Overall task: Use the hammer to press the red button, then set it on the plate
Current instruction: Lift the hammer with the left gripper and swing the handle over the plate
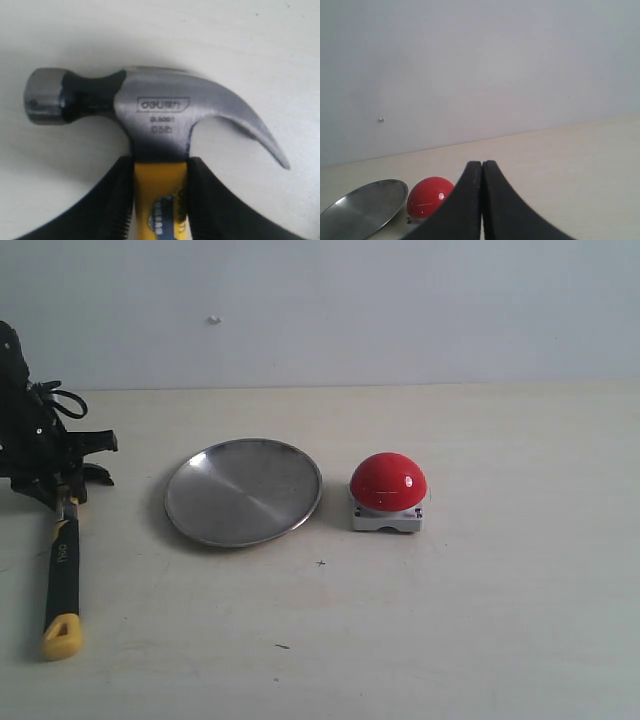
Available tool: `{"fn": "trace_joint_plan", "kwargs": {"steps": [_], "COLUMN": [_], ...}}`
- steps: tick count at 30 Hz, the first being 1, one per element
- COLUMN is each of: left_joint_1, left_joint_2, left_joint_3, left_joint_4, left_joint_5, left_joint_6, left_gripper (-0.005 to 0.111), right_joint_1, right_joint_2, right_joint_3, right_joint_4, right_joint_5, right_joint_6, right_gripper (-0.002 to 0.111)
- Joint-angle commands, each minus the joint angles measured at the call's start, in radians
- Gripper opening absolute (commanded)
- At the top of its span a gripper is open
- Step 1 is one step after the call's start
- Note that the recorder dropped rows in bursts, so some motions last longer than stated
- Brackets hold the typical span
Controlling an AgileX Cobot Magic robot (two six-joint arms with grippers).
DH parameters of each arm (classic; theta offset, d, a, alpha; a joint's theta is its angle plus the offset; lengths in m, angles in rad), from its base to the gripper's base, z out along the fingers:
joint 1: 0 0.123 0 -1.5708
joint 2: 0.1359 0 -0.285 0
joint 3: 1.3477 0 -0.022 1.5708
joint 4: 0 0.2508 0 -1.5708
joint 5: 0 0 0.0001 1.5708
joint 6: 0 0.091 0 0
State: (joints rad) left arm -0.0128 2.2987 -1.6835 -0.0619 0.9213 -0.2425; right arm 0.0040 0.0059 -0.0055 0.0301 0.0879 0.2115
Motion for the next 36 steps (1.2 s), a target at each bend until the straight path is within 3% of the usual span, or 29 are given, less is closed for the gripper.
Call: {"fn": "trace_joint_plan", "kwargs": {"steps": [1,3,17,25,36], "left_joint_1": [0.004,0.004,0.007,0.007,0.007], "left_joint_2": [0.013,0.013,-0.018,-0.078,-0.183], "left_joint_3": [0.005,0.005,0.0,-0.084,-0.087], "left_joint_4": [0.006,0.006,-0.001,-0.01,-0.032], "left_joint_5": [-0.011,-0.011,0.012,0.143,0.256], "left_joint_6": [0.015,0.032,0.063,0.105,0.169], "left_gripper": [0.005,0.0,0.0,0.0,0.0], "right_joint_1": [-0.005,-0.005,-0.005,-0.005,-0.005], "right_joint_2": [-0.006,-0.006,-0.006,-0.006,-0.006], "right_joint_3": [0.005,0.005,0.005,0.005,0.005], "right_joint_4": [-0.002,-0.002,-0.002,-0.002,-0.002], "right_joint_5": [-0.009,-0.009,-0.009,-0.009,-0.009], "right_joint_6": [-0.001,-0.001,-0.001,-0.001,-0.001], "right_gripper": [0.0,0.0,0.0,0.0,0.0]}}
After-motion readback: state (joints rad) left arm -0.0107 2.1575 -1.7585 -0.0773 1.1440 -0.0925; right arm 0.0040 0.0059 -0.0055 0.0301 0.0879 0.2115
